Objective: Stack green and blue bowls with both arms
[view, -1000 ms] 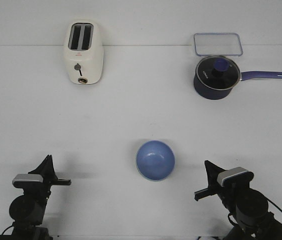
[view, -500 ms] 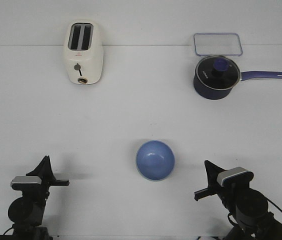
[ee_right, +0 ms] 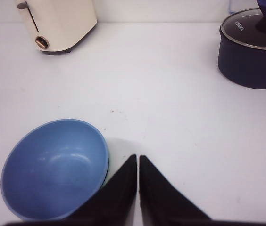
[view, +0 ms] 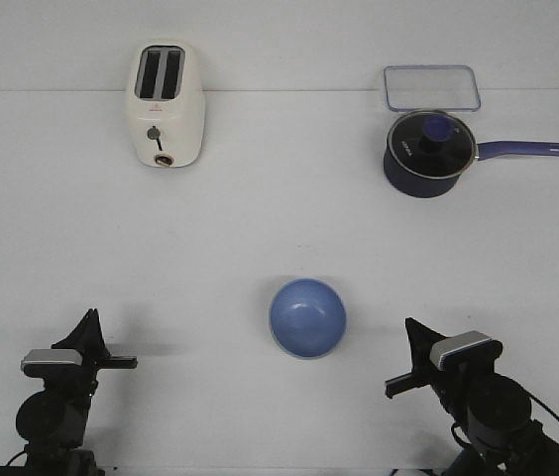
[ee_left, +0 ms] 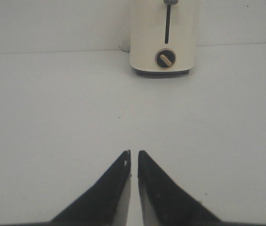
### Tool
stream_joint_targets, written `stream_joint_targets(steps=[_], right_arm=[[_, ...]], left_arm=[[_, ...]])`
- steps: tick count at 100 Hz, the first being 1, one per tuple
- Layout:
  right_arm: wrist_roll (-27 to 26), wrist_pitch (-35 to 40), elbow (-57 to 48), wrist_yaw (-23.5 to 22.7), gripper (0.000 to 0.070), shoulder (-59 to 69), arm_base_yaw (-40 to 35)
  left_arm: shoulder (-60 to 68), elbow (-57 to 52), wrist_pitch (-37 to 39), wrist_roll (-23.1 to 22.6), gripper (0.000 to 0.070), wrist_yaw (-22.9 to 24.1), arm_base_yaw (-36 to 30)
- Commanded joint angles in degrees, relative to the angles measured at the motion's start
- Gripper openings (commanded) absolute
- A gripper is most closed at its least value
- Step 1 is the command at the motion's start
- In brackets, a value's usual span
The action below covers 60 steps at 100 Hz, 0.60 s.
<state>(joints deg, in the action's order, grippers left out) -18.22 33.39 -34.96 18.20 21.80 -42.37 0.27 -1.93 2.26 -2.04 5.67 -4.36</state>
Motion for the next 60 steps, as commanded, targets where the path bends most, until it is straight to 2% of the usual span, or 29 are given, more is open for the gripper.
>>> stream_joint_targets(steps=[1, 6, 10, 19, 26, 40, 48, 60], right_arm=[[-0.20, -0.81, -0.07, 0.11, 0.0010, -0.02, -0.52], [1.11, -0.72, -0.07, 0.35, 0.0010, -0.09, -0.28], [5.60, -0.81, -0.07, 2.10, 0.0010, -0.26, 0.81], [10.47, -1.81, 0.72, 2.32, 0.0010, -1.16, 7.32], [14.10, -6.12, 3.56, -1.29, 0.0010, -2.95, 15.08], [21.64, -16.74, 13.84, -13.00, 0.0010, -9.88, 31.71], [22.21, -20.87, 20.33, -17.49, 0.0010, -14.71, 39.08], [20.28, -23.91, 26.91, -18.84, 0.0010, -18.40, 43.52]], left_arm=[[-0.11, 1.14, 0.61, 0.13, 0.0015, -0.15, 0.00], [-0.11, 1.14, 0.61, 0.13, 0.0015, -0.15, 0.00], [-0.11, 1.14, 0.61, 0.13, 0.0015, -0.15, 0.00], [-0.11, 1.14, 0.61, 0.13, 0.0015, -0.15, 0.00], [-0.11, 1.14, 0.61, 0.13, 0.0015, -0.15, 0.00], [-0.11, 1.14, 0.61, 0.13, 0.0015, -0.15, 0.00], [-0.11, 1.14, 0.61, 0.13, 0.0015, -0.15, 0.00], [-0.11, 1.14, 0.61, 0.13, 0.0015, -0.15, 0.00]])
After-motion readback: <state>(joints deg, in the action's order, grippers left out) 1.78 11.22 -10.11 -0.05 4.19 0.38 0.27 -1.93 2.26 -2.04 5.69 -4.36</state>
